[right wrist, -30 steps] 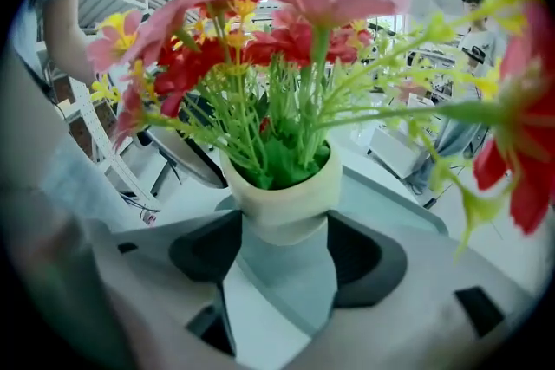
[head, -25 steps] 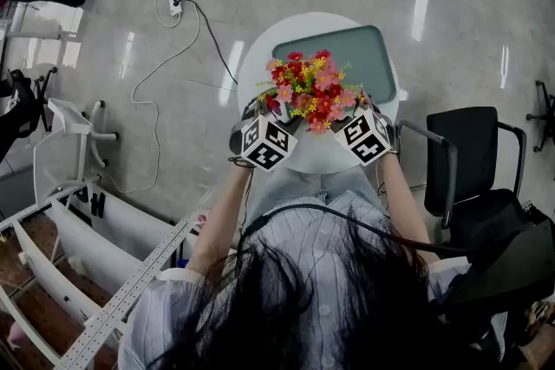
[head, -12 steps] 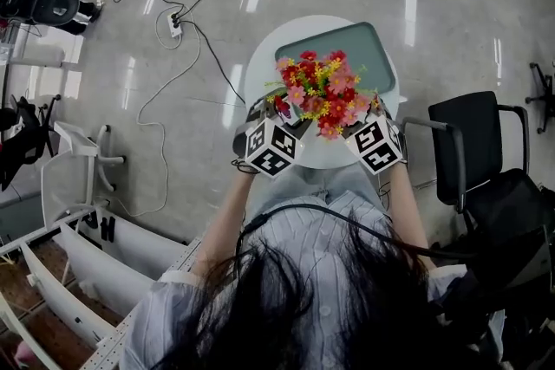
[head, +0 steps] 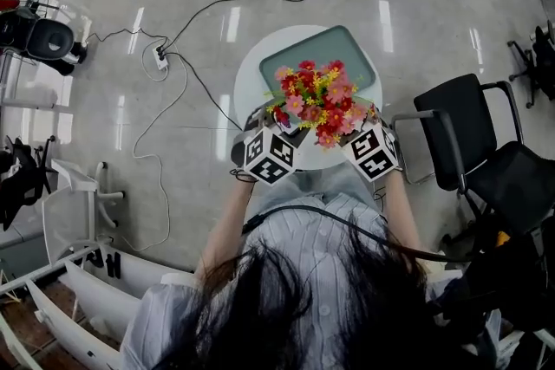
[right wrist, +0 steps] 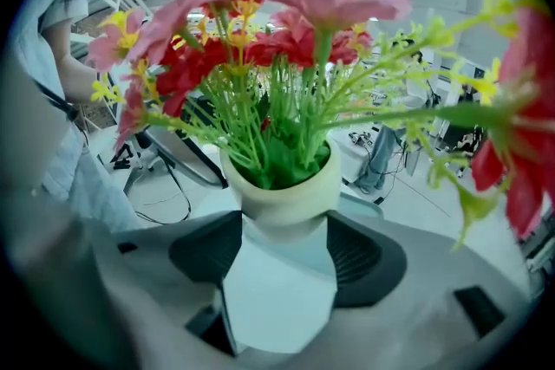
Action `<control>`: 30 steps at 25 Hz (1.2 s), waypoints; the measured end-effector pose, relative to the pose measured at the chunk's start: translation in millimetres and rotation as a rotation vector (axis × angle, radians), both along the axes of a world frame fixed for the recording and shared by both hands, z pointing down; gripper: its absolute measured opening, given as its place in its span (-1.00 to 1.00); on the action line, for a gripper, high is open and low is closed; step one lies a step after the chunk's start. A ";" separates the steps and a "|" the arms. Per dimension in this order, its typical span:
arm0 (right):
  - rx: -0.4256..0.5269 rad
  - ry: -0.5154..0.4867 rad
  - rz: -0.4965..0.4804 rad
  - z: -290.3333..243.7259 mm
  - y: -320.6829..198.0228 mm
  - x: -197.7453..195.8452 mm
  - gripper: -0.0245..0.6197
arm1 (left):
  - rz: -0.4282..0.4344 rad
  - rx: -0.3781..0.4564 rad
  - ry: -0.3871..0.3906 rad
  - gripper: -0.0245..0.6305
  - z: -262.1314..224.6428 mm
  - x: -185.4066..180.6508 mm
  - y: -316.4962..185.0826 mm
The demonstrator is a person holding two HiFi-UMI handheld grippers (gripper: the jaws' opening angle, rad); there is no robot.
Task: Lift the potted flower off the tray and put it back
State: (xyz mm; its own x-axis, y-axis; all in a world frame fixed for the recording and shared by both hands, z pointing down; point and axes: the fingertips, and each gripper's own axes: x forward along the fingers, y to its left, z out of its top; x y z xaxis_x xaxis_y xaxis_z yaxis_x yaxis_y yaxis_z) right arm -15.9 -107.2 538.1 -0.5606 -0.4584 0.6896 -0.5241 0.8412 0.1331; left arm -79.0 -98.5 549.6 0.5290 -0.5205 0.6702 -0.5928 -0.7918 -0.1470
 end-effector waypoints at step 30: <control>-0.010 0.008 0.107 6.2 22.0 31.4 0.00 | 0.102 0.000 -0.037 -0.06 5.1 29.6 14.8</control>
